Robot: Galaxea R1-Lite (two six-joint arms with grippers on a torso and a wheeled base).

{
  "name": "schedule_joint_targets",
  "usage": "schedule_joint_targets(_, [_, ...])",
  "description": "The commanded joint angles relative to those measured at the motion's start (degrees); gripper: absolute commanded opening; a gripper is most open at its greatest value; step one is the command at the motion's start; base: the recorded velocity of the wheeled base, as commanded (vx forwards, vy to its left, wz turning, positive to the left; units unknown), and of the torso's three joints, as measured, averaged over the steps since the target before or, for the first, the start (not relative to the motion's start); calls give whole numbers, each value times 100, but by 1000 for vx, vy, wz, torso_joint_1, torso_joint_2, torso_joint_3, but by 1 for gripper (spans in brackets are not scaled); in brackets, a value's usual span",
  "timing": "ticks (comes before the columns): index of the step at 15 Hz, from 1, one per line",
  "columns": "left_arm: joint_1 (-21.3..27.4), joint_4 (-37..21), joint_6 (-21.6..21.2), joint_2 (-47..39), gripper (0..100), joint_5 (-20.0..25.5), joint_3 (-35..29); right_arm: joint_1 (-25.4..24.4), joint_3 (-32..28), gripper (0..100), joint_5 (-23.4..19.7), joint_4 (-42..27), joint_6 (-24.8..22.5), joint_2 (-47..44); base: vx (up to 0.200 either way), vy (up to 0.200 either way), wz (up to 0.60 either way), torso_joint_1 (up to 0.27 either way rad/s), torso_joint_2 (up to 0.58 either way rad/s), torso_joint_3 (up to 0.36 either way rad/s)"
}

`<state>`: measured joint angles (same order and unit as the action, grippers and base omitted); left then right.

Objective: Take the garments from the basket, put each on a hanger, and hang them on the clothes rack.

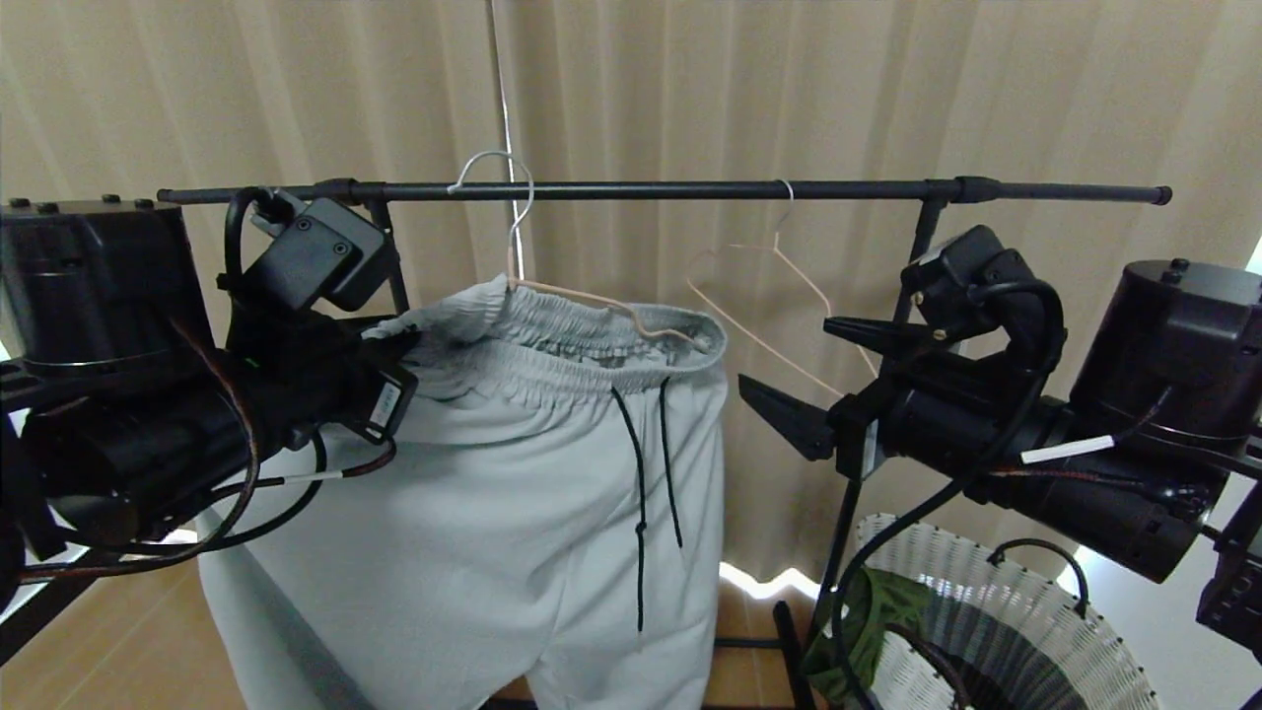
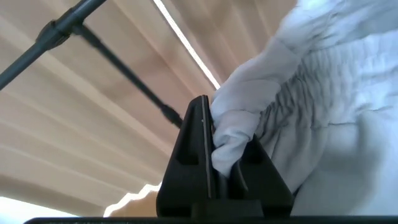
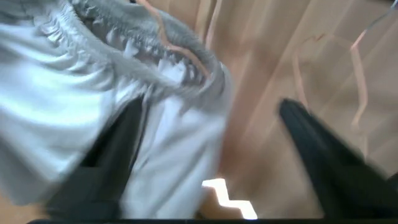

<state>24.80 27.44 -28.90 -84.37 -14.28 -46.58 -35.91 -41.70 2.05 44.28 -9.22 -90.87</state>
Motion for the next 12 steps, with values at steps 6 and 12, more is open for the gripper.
schedule_joint_targets(6, [359,306,-19,-36,0,373,123,-39,-593,100,-55,2,-1346,-212,0,0,0,0,0,0])
schedule_joint_targets(12, [728,323,-28,26,0,795,114,-188,-962,100,-47,-51,-1469,-616,0,0,0,0,0,0])
